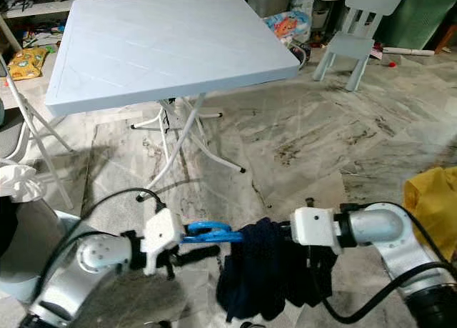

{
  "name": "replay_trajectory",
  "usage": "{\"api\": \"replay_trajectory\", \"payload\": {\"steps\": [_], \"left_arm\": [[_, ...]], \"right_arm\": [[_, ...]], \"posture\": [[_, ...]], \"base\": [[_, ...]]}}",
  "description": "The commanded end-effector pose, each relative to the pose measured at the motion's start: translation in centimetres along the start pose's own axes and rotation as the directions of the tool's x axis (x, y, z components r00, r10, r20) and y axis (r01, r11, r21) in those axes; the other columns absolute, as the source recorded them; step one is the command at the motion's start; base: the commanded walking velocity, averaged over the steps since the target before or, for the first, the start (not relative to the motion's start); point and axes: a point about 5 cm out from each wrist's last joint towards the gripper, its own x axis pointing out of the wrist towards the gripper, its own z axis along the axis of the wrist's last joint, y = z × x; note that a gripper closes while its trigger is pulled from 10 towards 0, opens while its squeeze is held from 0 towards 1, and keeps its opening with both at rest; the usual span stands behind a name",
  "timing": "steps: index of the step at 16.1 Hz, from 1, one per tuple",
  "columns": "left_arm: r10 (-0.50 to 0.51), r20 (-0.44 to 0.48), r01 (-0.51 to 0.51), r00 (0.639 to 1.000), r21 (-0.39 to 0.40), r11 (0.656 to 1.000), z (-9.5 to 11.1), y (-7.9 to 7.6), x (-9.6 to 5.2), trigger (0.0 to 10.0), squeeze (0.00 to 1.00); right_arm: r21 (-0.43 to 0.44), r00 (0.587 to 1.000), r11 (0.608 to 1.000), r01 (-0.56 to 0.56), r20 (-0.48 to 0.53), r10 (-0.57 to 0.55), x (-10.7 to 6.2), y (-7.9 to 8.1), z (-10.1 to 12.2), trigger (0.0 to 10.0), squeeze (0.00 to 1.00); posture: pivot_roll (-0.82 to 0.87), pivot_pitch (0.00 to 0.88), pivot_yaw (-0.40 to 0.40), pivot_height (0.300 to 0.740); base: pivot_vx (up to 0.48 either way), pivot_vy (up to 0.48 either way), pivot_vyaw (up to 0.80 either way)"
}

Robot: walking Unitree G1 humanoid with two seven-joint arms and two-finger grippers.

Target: Hang hanger

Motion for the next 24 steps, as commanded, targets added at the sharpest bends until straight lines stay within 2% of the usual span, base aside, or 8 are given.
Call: {"api": "replay_trajectory", "payload": {"steps": [1,4,13,14,15,22,23,24], "left_arm": [[0.017,-0.044,-0.018,0.999,-0.007,1.0,-0.7,0.3,-0.7,0.0,0.0],[0.024,-0.058,-0.024,0.998,0.003,1.0,-0.5,0.8,-1.3,0.0,0.0],[0.008,-0.114,-0.003,0.993,0.042,0.999,-0.9,0.3,-1.6,0.0,0.0],[0.031,-0.108,-0.027,0.994,0.046,0.999,-0.8,0.6,-1.5,1.8,0.0],[0.055,-0.115,-0.05,0.992,0.047,0.998,-0.9,0.8,-1.4,10.0,1.0],[0.066,-0.175,-0.043,0.982,0.134,0.99,-1.1,1.4,-2.2,10.0,1.0],[0.06,-0.181,-0.035,0.982,0.139,0.99,-1.1,1.4,-2.3,10.0,0.67],[0.048,-0.178,-0.027,0.983,0.121,0.992,-1.1,1.3,-2.3,10.0,0.0]], "right_arm": [[-0.037,1.0,0.999,0.01,0.018,-0.01,-0.5,-0.5,0.6,10.0,0.0],[-0.033,1.0,0.999,0.005,0.011,-0.004,-0.4,-0.3,0.4,10.0,0.0],[-0.05,0.999,0.999,-0.01,-0.05,0.008,-0.3,-0.3,-0.3,10.0,0.0],[-0.052,0.999,0.999,-0.008,-0.05,0.005,-0.2,-0.3,-0.3,10.0,0.0],[-0.052,0.999,0.999,-0.004,-0.047,0.002,0.0,-0.4,-0.3,10.0,0.0],[-0.069,0.997,0.998,0.002,-0.07,-0.007,-0.1,-0.6,-0.6,10.0,0.0],[-0.071,0.997,0.997,0.002,-0.073,-0.007,-0.1,-0.6,-0.6,10.0,0.0],[-0.073,0.997,0.997,0.0,-0.079,-0.006,-0.1,-0.5,-0.7,10.0,0.0]], "posture": [[0.0,0.14,-0.042,0.74],[0.0,0.14,-0.043,0.74],[0.0,0.144,-0.047,0.74],[0.0,0.142,-0.047,0.74],[0.0,0.142,-0.047,0.74],[0.0,0.14,-0.043,0.74],[0.0,0.141,-0.043,0.74],[0.0,0.142,-0.043,0.74]], "base": [[0.0,0.0,0.0],[0.0,0.0,0.0],[0.0,0.0,0.0],[0.0,0.0,0.0],[0.0,0.0,0.0],[0.0,0.0,0.0],[0.0,0.0,0.0],[0.0,0.0,0.0]]}}
